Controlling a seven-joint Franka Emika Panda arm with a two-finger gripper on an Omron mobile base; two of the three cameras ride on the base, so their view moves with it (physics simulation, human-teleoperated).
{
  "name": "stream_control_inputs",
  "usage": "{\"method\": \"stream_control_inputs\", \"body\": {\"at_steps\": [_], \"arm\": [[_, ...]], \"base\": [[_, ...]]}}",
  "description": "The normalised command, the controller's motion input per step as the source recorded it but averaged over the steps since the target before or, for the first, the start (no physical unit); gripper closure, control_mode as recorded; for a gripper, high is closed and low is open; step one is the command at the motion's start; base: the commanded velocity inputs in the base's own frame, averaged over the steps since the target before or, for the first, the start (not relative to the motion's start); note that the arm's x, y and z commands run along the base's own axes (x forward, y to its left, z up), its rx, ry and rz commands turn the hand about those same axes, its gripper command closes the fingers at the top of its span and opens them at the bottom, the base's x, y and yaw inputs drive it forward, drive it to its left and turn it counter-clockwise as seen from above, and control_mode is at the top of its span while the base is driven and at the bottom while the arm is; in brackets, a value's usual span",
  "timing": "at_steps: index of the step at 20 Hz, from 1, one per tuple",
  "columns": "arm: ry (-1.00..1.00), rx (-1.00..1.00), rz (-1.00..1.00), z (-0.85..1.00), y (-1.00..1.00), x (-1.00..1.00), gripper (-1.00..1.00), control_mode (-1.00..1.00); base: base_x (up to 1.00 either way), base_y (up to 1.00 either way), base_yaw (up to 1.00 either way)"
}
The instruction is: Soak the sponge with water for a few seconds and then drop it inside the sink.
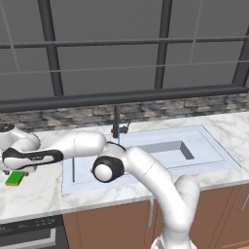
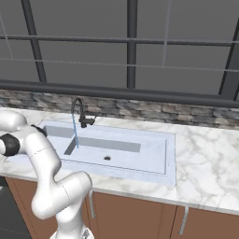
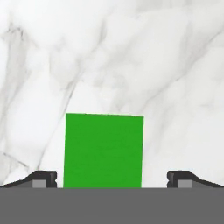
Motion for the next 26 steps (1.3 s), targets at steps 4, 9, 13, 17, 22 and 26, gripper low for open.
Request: {"method": "stream_control_inputs", "body": {"at_steps": [4,9,13,17,22,26], "arm": [[0.0,0.0,0.0,-0.08,0.0,0.0,-1.0,-1.0],[0.0,0.0,0.0,-0.1,0.0,0.0,-1.0,-1.0],[0.0,-0.02,0.0,-0.08,0.0,0.0,-1.0,-1.0],[0.0,-0.02,0.0,-0.08,0.0,0.0,-1.0,-1.0],[0.0,-0.01,0.0,-0.13,0.0,0.0,-1.0,-1.0],[0.0,-0.01,0.0,-0.21,0.0,0.0,-1.0,-1.0]], "base": [[0.0,0.0,0.0],[0.0,0.0,0.0],[0.0,0.0,0.0],[0.0,0.0,0.0],[0.0,0.0,0.0],[0.0,0.0,0.0]]}}
